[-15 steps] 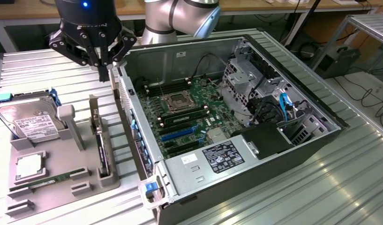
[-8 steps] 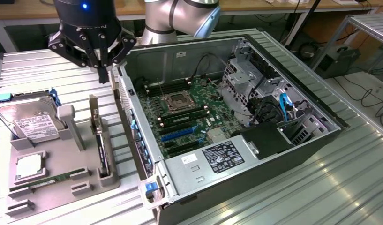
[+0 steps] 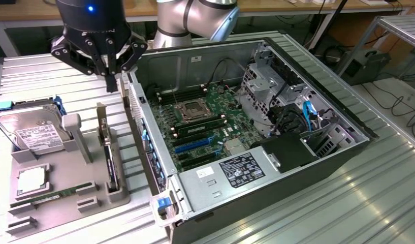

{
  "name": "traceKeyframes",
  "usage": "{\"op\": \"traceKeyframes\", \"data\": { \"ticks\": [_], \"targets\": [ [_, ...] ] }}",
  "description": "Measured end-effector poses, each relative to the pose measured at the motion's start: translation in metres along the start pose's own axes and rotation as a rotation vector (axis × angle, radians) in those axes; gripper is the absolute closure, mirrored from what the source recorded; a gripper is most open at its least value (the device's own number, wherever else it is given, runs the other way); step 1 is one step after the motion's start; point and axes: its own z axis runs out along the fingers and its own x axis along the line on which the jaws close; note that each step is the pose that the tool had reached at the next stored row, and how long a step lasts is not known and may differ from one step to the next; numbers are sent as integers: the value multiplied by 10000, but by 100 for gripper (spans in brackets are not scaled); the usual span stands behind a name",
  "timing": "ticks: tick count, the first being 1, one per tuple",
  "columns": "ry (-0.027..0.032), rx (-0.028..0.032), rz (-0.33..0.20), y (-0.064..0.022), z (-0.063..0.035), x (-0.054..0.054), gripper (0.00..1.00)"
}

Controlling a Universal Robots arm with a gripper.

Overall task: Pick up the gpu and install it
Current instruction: 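Reach for the gpu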

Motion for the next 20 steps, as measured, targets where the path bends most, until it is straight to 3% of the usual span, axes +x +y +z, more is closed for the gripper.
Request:
{"op": "traceKeyframes", "data": {
  "ticks": [20],
  "targets": [
    [-1, -1, 1, -44, -1, 26, 89]
  ]
}}
